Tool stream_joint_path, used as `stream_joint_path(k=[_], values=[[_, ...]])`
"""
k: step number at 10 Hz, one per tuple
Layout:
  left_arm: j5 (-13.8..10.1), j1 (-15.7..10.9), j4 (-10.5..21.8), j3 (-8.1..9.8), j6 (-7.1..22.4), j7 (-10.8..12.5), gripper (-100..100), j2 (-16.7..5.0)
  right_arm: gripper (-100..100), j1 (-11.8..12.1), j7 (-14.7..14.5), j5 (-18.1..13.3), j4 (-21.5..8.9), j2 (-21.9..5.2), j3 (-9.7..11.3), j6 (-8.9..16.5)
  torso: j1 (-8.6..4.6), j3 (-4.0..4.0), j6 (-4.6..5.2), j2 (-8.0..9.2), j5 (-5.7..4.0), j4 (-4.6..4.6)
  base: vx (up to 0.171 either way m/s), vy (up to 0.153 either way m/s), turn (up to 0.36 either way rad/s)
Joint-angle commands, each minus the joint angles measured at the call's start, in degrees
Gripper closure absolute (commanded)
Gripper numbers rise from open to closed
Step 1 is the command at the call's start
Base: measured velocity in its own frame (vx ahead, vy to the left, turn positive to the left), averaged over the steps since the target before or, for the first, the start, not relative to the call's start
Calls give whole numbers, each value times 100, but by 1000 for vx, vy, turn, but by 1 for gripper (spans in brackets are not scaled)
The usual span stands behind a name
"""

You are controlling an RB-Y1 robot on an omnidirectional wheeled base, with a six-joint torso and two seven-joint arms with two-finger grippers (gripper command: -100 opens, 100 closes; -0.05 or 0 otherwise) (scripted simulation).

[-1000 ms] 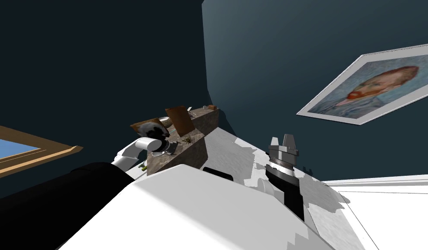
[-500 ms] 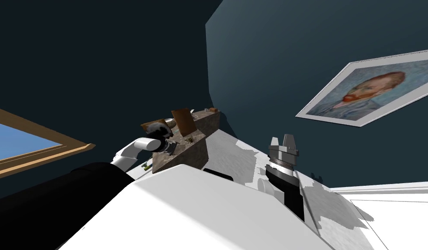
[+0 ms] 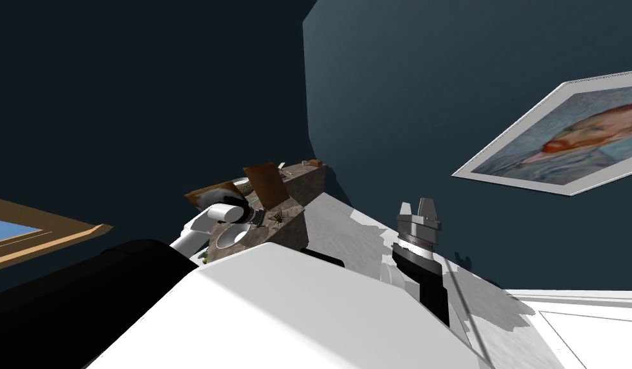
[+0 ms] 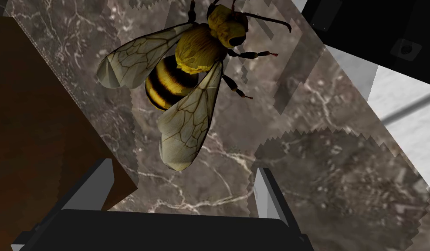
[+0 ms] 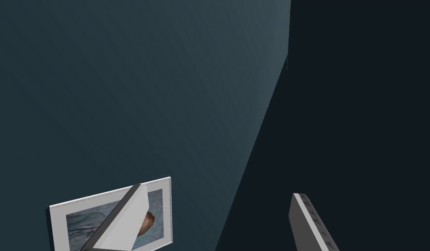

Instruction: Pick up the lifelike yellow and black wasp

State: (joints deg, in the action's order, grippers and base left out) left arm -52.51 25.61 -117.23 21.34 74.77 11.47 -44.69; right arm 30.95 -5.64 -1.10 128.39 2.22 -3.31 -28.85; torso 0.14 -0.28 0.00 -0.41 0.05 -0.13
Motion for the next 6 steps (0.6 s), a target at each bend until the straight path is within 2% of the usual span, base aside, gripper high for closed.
stream_joint_path(k=[1,2,6], values=[[0,0,0,0,0,0,0,0,0,0,0,0,0,0,0,0,0,0,0,0,0,0,0,0,0],[32,-58,172,-9,-66,-25,-100,15,0,-1,0,0,0,0,0,0,-12,18,0,29,-4,8,-22,-7,-116],[128,-233,688,-37,-266,-98,-100,63,0,-3,0,0,0,1,1,1,-20,43,2,71,-6,18,-64,-11,-143]])
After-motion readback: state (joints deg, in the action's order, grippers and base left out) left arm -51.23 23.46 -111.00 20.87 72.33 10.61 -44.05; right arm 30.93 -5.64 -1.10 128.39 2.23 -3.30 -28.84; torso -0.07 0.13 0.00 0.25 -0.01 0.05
